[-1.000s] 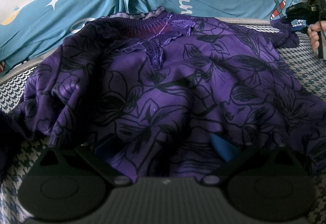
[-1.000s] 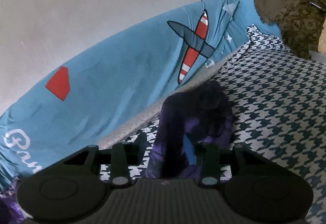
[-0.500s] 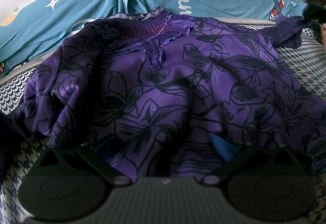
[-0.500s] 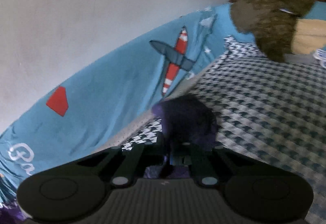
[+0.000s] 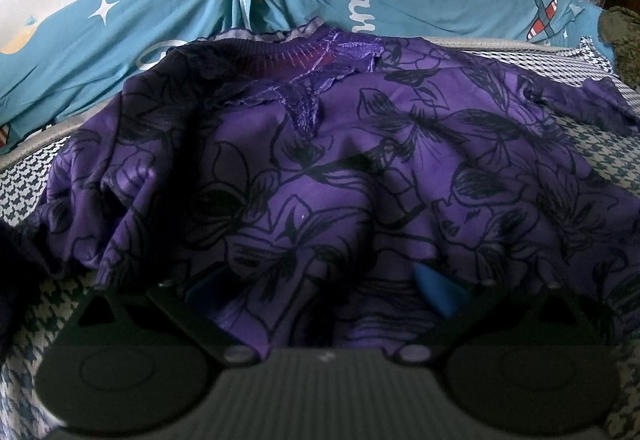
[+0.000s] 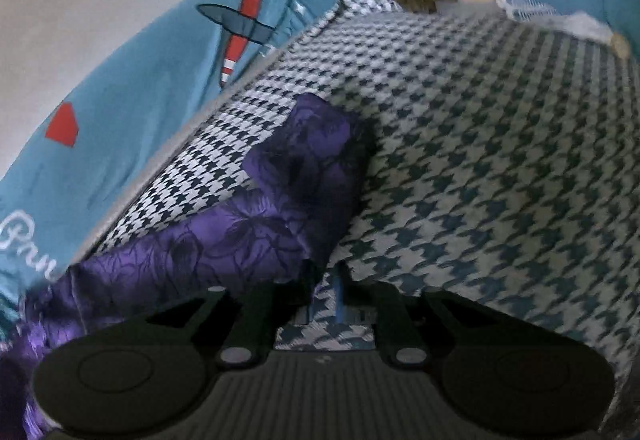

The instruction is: Fold clothes

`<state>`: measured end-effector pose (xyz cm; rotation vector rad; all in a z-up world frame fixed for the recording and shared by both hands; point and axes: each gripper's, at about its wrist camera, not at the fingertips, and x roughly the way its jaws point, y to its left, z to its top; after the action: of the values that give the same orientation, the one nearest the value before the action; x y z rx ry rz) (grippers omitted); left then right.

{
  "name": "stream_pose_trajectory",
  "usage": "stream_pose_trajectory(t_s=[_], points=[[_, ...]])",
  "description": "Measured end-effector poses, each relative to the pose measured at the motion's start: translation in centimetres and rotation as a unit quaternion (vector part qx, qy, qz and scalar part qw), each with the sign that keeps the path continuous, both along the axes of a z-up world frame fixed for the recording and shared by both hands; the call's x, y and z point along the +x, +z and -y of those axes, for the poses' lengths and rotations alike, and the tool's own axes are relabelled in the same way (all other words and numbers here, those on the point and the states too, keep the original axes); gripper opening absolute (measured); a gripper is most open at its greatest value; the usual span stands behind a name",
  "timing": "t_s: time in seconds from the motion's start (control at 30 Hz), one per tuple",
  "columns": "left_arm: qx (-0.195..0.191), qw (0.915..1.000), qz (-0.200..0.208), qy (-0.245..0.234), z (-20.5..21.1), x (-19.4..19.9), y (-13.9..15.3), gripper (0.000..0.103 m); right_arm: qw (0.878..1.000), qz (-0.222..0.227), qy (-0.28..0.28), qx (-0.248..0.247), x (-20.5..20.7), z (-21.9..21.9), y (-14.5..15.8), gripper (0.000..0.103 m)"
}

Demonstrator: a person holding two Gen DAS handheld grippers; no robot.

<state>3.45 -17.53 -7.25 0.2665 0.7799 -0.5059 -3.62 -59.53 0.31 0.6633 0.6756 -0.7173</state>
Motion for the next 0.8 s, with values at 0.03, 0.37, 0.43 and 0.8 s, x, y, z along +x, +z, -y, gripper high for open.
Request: stream_pose_trajectory(t_s=[0.03, 0.37, 0.43, 0.8], points=[[0.0, 1.0, 0.0, 0.0, 0.0, 0.0, 0.0, 0.102, 1.0, 0.001, 0.0, -0.002, -0.5, 0.1, 0.2, 0.014], [0.002, 1.0, 0.001, 0.001, 0.1, -0.1, 0.0, 0.102, 0.995, 0.055, 0.068, -0.051, 0.7, 2.0, 1.8, 0.021], [0.002, 1.0, 0.002, 0.001, 0.1, -0.1, 0.0, 0.102, 0.993, 0.053, 0.093, -0.057, 1.9, 1.9, 1.5, 0.024], [0.002, 1.0, 0.001, 0.001, 0.1, -0.1, 0.0, 0.102, 0.982, -0.024, 0.142, -0.119, 5.7, 0.8, -1.3, 0.036]])
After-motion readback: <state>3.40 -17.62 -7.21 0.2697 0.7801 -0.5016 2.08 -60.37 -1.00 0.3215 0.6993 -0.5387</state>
